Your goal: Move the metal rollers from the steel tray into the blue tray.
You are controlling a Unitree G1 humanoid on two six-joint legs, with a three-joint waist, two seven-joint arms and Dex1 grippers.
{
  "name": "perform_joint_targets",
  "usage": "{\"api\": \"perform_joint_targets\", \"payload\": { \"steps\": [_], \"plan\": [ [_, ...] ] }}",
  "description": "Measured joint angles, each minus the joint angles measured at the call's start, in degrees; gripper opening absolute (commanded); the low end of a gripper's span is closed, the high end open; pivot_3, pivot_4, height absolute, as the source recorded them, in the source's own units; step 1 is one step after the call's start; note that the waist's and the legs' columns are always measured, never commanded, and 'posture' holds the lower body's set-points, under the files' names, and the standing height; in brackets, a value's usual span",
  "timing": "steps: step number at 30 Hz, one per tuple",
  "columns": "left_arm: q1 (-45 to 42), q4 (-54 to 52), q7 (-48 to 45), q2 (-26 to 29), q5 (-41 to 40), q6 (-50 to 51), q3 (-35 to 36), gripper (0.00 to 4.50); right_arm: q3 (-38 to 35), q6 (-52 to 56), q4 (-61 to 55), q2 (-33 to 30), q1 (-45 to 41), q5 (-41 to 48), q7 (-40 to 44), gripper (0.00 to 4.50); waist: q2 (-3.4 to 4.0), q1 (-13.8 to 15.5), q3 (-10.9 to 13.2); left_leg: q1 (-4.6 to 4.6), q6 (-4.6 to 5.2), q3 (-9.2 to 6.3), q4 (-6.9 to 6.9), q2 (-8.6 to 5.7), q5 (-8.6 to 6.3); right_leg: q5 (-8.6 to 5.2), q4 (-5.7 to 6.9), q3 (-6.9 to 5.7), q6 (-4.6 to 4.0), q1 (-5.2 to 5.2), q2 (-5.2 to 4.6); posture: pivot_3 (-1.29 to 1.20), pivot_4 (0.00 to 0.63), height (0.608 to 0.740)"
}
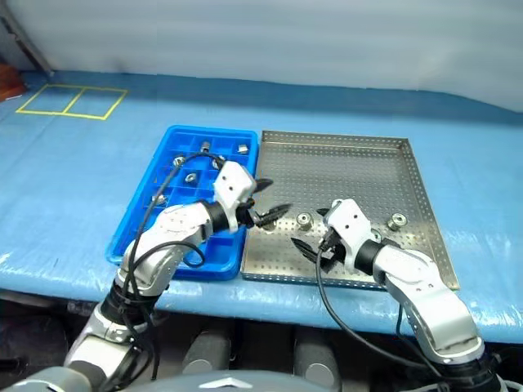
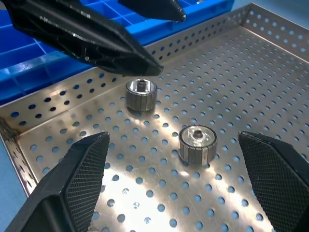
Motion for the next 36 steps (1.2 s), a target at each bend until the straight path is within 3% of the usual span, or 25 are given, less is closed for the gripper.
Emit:
{"api": "perform_joint_targets", "payload": {
  "steps": [15, 36],
  "plan": [
    [-9.65, 11.19, -5.3, 5.82, 15.32, -0.57, -11.88, 3.66, -0.08, -0.06, -3.06, 3.32, 3.51, -1.39, -4.6, 4.5, 0.0, -2.05, 0.0, -0.04, 0.0, 0.0, 0.0, 0.02, 0.0, 0.01, -0.01, 0.03, 0.02, -0.05, 0.04, -0.05, 0.15, 0.74],
    [-9.61, 12.35, -8.14, 8.49, 23.85, -1.22, -12.93, 3.66, 1.3, -1.45, -2.98, 6.03, 3.24, -3.46, -5.36, 4.5, 0.06, -4.08, -0.04, 0.19, 0.01, 0.01, -0.01, 0.21, 0.0, -0.05, 0.38, 0.1, -0.11, -0.08, 0.24, -0.04, 0.15, 0.74]
  ]
}}
